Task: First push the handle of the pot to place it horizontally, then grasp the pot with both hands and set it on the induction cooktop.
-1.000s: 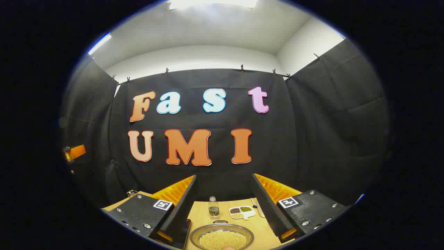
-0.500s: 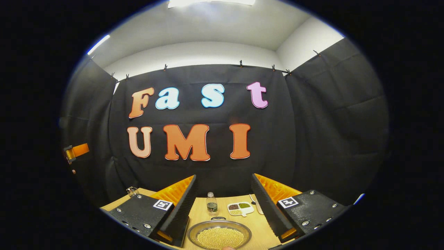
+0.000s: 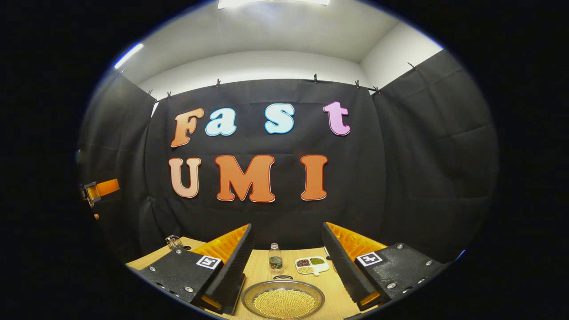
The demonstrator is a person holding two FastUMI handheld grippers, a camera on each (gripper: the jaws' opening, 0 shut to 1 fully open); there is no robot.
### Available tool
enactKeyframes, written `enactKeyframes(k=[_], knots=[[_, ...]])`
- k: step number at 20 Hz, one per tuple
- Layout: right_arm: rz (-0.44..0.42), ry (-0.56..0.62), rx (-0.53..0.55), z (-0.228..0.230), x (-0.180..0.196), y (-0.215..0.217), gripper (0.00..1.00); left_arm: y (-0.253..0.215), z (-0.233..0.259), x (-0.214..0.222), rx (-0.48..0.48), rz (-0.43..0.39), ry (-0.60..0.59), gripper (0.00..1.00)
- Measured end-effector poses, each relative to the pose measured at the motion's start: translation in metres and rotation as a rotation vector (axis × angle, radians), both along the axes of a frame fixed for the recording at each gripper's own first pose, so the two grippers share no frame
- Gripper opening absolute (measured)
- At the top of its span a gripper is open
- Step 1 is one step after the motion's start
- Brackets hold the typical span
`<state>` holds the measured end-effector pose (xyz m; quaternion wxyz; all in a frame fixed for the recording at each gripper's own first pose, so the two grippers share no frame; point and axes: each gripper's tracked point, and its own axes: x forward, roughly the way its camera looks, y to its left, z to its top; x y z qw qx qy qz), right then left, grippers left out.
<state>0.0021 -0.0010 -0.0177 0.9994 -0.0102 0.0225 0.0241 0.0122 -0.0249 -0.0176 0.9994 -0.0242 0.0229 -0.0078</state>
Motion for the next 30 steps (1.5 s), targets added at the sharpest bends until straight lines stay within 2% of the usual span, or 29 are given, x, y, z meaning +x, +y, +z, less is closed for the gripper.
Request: enactKeyframes(k=[2,3,4,5,6,7,8,9,11,13,14,15,17,19,20,21,24,25,26,27,30], knots=[[0.005,-0.001,-0.003,-0.002,0.0,0.001,1.0,0.003,-0.001,-0.001,-0.002,0.003,0.004,0.92],[0.007,-0.002,-0.005,-0.001,0.0,0.002,0.87,0.003,-0.001,-0.001,-0.002,0.004,0.005,0.92],[0.013,-0.005,-0.009,-0.001,0.0,0.003,0.92,0.003,-0.002,-0.001,-0.001,0.005,0.007,0.92],[0.017,-0.007,-0.014,-0.002,-0.001,0.005,0.88,0.003,-0.002,-0.001,-0.003,0.001,0.008,0.92],[0.025,-0.008,-0.02,-0.003,-0.001,0.007,0.9,0.002,-0.001,-0.003,-0.007,-0.005,0.006,0.92],[0.037,-0.006,-0.026,-0.004,-0.003,0.009,0.75,0.002,-0.002,-0.003,-0.008,-0.005,0.004,0.92],[0.052,-0.003,-0.031,-0.006,-0.004,0.013,0.76,0.002,-0.001,-0.004,-0.007,-0.004,0.0,0.92],[0.061,0.003,-0.035,-0.008,-0.004,0.014,0.72,0.002,0.002,-0.003,-0.004,-0.003,-0.003,0.92],[0.07,0.009,-0.039,-0.011,-0.003,0.017,0.6,0.0,0.003,-0.005,0.004,-0.002,-0.004,0.92],[0.073,0.014,-0.034,-0.014,-0.004,0.018,0.43,-0.002,0.002,-0.006,0.001,-0.005,-0.001,0.92],[0.071,0.018,-0.031,-0.017,-0.003,0.017,0.4,-0.001,0.001,-0.006,-0.001,-0.006,0.002,0.98],[0.069,0.019,-0.032,-0.018,-0.003,0.016,0.32,-0.002,0.0,-0.005,-0.001,-0.006,0.006,0.97],[0.052,0.018,-0.038,-0.021,-0.004,0.01,0.25,0.0,0.0,-0.006,-0.001,-0.001,0.007,0.94],[0.043,0.006,-0.027,-0.023,-0.004,0.009,0.07,0.002,0.003,-0.008,0.003,0.003,0.001,0.92],[0.041,0.007,-0.017,-0.025,-0.005,0.009,0.03,0.002,0.005,-0.008,0.006,0.004,-0.002,0.95],[0.043,0.011,-0.009,-0.03,-0.006,0.009,0.0,0.001,0.003,-0.009,0.011,0.005,-0.005,0.95],[0.037,0.036,-0.012,-0.049,-0.008,0.006,0.0,0.002,0.006,-0.012,0.017,0.006,-0.005,0.92],[0.038,0.051,-0.014,-0.057,-0.01,0.007,0.0,0.003,0.004,-0.012,0.015,0.007,-0.004,0.95],[0.045,0.068,-0.014,-0.066,-0.012,0.009,0.0,0.005,0.003,-0.012,0.014,0.011,-0.004,0.92],[0.054,0.085,-0.015,-0.075,-0.014,0.01,0.0,0.006,0.003,-0.012,0.016,0.017,-0.004,0.98],[0.056,0.129,-0.011,-0.103,-0.021,0.007,0.0,0.014,0.002,-0.012,0.031,0.042,-0.007,0.95]])
